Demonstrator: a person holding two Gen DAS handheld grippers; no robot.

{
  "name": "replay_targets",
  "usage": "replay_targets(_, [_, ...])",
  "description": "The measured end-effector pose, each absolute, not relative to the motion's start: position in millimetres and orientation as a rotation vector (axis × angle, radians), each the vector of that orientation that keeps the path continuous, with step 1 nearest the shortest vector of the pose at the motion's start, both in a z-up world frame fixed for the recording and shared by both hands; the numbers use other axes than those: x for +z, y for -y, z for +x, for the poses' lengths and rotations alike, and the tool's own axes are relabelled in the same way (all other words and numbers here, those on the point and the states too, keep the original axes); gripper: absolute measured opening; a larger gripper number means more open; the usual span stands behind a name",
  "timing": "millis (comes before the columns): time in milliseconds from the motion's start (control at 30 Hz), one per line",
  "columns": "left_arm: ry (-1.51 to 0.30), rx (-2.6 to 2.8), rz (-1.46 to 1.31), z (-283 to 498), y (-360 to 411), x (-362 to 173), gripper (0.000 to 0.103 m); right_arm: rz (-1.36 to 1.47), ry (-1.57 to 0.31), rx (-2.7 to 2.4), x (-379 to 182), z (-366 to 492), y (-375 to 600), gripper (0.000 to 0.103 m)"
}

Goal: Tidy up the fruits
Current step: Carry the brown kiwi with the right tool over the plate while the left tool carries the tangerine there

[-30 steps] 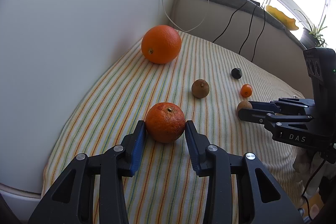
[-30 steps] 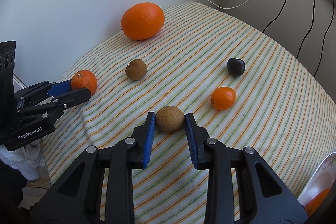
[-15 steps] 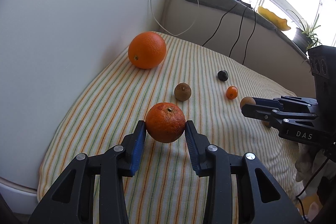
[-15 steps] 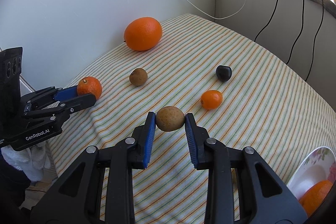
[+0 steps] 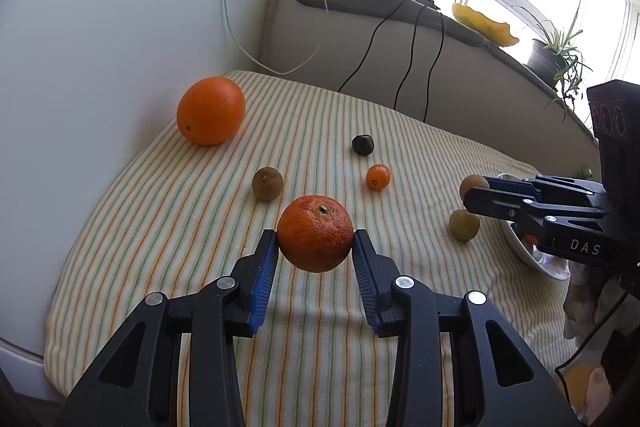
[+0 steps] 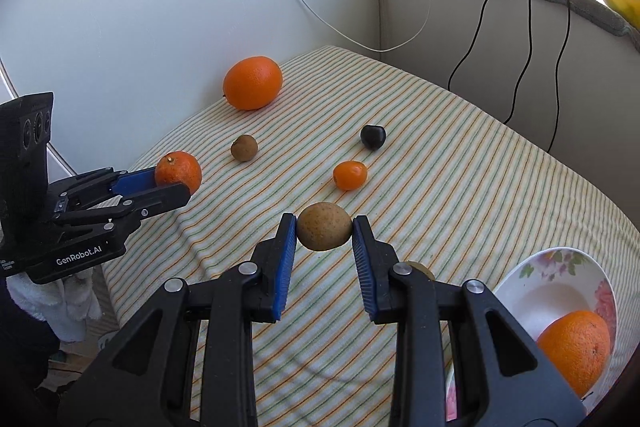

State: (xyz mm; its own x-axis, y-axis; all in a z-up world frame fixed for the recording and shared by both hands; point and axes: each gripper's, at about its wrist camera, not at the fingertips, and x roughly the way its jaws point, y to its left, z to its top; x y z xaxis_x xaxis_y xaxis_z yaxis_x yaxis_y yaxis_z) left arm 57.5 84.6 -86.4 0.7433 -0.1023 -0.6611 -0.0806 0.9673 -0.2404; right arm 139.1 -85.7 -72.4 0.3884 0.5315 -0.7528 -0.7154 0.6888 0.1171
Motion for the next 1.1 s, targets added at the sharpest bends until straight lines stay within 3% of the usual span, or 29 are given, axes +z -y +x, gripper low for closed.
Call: replay_targets(1100, [-0.756, -0.325, -0.14, 113, 66, -70, 0.036, -0.125, -0.828, 0.597, -58, 104, 249, 0.03])
